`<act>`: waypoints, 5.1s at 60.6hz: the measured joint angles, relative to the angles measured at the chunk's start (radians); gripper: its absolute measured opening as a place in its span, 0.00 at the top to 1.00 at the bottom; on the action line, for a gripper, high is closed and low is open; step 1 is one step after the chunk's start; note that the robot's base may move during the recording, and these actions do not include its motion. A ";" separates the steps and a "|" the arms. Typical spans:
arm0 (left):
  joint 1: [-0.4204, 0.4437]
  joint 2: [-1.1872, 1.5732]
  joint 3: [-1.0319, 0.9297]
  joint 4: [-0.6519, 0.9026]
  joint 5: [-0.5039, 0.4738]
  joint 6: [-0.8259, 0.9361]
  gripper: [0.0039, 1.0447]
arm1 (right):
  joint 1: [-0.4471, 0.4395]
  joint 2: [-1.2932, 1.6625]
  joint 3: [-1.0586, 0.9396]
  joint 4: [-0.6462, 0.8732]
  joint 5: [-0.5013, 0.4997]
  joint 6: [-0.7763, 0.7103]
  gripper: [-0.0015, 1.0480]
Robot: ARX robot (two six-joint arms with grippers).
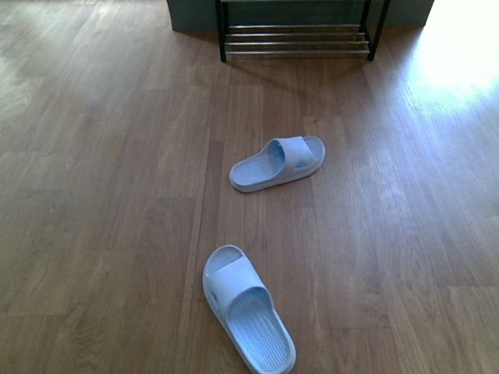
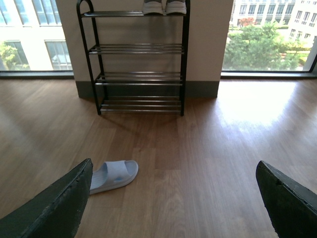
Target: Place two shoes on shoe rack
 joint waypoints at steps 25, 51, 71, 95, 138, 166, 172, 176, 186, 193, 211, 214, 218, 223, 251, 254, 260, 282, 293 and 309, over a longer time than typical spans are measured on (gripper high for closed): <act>0.000 0.000 0.000 0.000 0.000 0.000 0.09 | 0.000 0.000 0.000 0.000 0.000 0.000 0.09; 0.000 0.000 0.000 0.000 0.000 0.000 0.09 | 0.000 0.000 0.000 0.000 0.000 0.000 0.09; 0.000 0.000 0.000 0.000 0.001 0.000 0.09 | -0.013 0.105 0.007 -0.009 -0.215 0.002 0.09; 0.000 0.000 0.000 0.000 0.002 0.001 0.09 | 0.251 1.479 0.114 0.917 -0.232 -0.156 0.09; 0.000 0.000 0.000 0.000 0.002 0.001 0.09 | 0.518 2.782 0.759 1.040 -0.149 -0.219 0.09; 0.000 0.000 0.000 0.000 0.002 0.001 0.09 | 0.548 2.981 1.084 0.911 -0.128 -0.068 0.09; 0.000 0.000 0.000 0.000 0.001 0.001 0.09 | 0.547 3.006 1.127 0.886 -0.129 -0.050 0.09; 0.000 0.000 0.000 0.000 0.002 0.001 0.09 | 0.547 3.011 1.139 0.877 -0.138 -0.040 0.09; 0.000 0.000 0.000 0.000 0.002 0.001 0.09 | 0.544 3.011 1.144 0.872 -0.159 -0.011 0.09; 0.000 0.000 0.000 0.000 0.002 0.001 0.09 | 0.544 3.011 1.156 0.867 -0.161 0.008 0.16; 0.000 0.000 0.000 0.000 0.002 0.001 0.09 | 0.544 3.006 1.178 0.857 -0.191 0.062 0.73; 0.000 0.000 0.000 0.000 0.002 0.001 0.09 | 0.544 2.999 1.172 0.860 -0.185 0.068 0.83; 0.000 0.000 0.000 0.000 0.002 0.001 0.09 | 0.537 2.975 1.142 0.879 -0.176 0.087 0.96; 0.000 0.000 0.000 0.000 0.002 0.001 0.09 | 0.521 2.932 1.087 0.914 -0.176 0.094 0.98; 0.000 0.000 0.000 0.000 0.002 0.001 0.09 | 0.272 2.366 0.528 1.054 -0.100 0.098 0.98; 0.000 0.000 0.000 0.000 0.002 0.001 0.09 | 0.248 2.272 0.473 1.029 -0.103 0.098 0.98; 0.000 0.000 0.000 0.000 0.002 0.001 0.09 | 0.206 2.037 0.368 0.941 -0.129 0.098 0.98; 0.000 0.000 0.000 0.000 0.002 0.001 0.09 | 0.146 1.182 0.154 0.498 -0.199 0.126 0.98; 0.000 0.000 0.000 0.000 0.001 0.001 0.09 | 0.096 0.915 0.109 0.371 -0.232 0.158 0.98; 0.000 0.000 0.000 0.000 0.002 0.001 0.09 | 0.091 0.884 0.108 0.367 -0.236 0.171 0.98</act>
